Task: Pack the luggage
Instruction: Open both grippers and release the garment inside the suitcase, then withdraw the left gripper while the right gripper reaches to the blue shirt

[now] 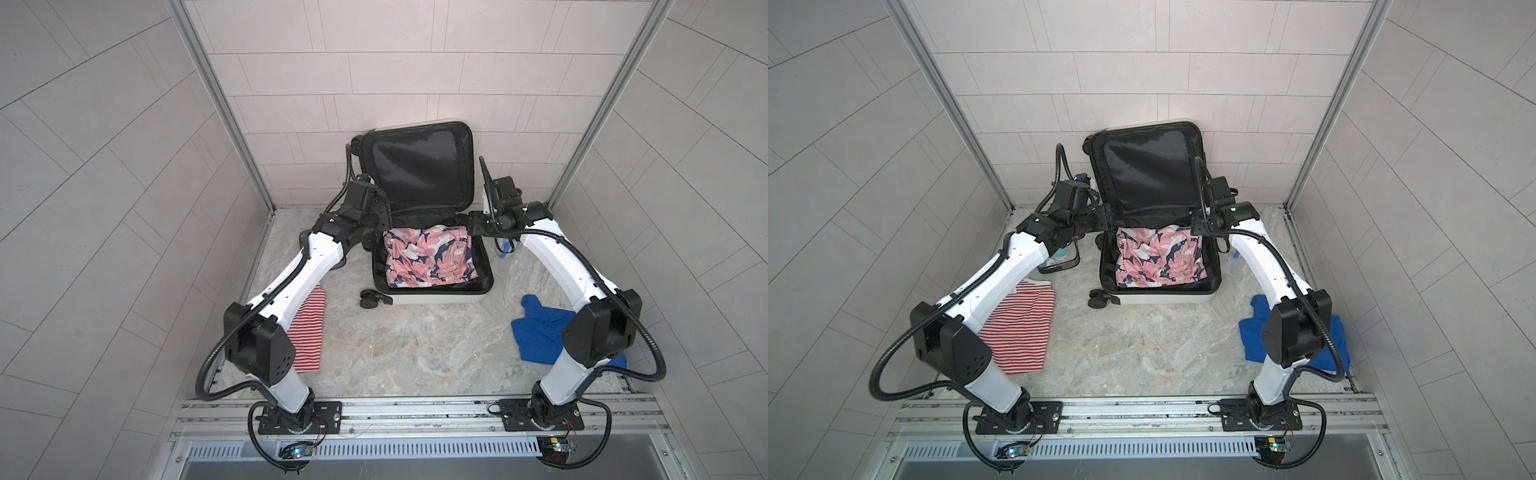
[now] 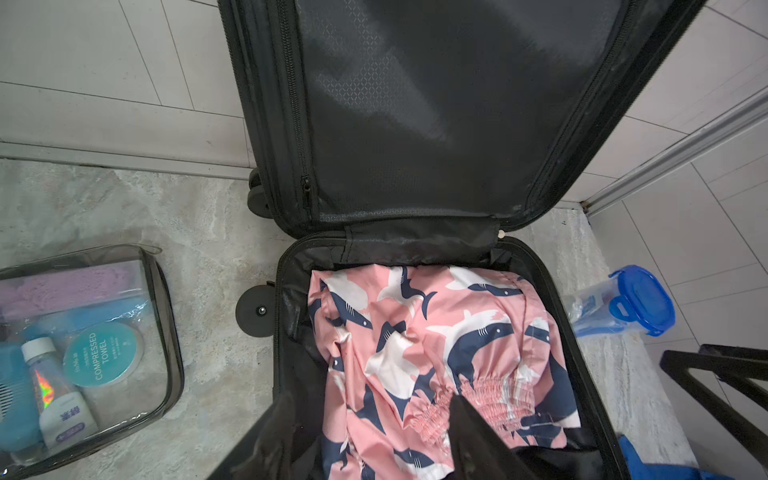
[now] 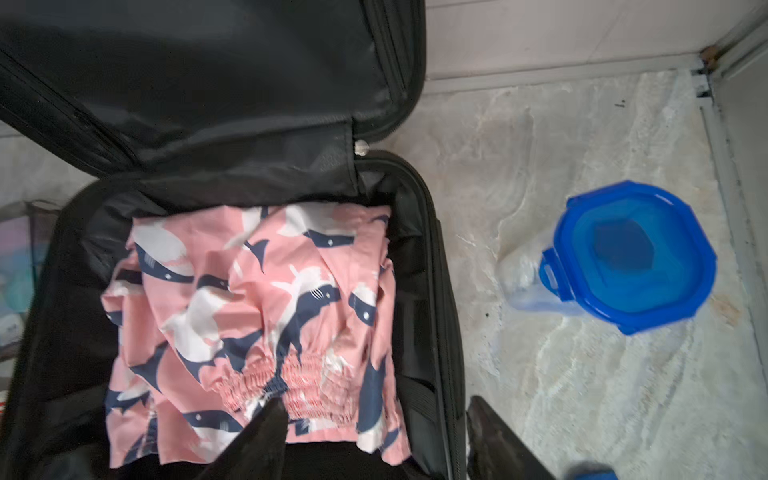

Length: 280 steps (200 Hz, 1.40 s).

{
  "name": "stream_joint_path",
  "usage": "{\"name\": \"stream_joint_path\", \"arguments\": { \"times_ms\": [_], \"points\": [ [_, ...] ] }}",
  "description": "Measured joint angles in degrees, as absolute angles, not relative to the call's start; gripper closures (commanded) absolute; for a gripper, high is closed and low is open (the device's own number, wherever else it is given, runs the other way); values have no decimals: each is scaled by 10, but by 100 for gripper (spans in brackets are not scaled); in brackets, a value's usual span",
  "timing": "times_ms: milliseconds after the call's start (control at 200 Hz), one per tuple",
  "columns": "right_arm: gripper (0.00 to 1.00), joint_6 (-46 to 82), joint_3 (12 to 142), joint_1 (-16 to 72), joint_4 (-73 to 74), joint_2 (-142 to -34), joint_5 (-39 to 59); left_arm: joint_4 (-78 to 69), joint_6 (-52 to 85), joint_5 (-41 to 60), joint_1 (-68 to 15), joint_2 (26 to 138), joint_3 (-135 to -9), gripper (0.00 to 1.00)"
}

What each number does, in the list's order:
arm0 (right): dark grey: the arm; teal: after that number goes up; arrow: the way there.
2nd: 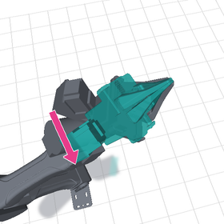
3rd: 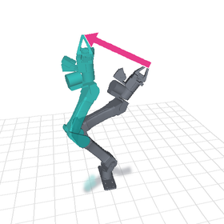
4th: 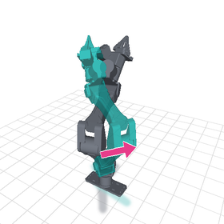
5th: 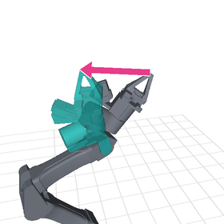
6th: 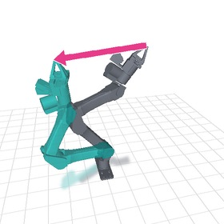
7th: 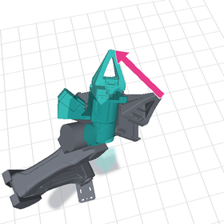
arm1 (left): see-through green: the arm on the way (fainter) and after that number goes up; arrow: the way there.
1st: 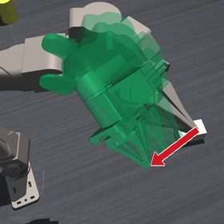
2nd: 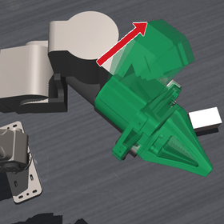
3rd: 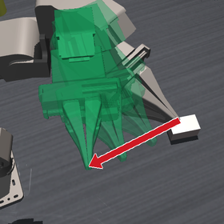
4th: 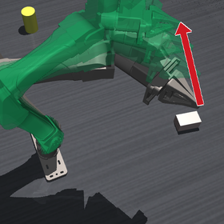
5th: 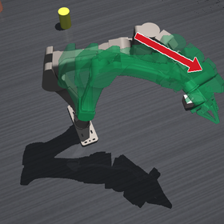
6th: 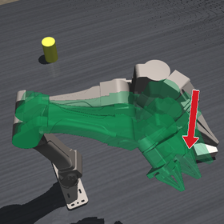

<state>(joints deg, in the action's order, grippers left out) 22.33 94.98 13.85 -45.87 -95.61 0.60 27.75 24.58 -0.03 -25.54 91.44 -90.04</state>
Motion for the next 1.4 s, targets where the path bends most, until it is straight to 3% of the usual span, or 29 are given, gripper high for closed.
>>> {"name": "stream_joint_path", "arguments": {
  "times_ms": [365,590,941,1401],
  "points": [
    [25,241,672,116,-448,-705,-6,236,270,33,-282,741,-666,34],
    [23,284,484,88,-450,-589,-19,236,316,19,-331,640,-519,41],
    [23,350,338,37,-418,-585,-19,171,414,11,-431,596,-407,39],
    [25,364,309,-8,-360,-639,-1,103,455,15,-451,616,-394,41]
  ]
}}
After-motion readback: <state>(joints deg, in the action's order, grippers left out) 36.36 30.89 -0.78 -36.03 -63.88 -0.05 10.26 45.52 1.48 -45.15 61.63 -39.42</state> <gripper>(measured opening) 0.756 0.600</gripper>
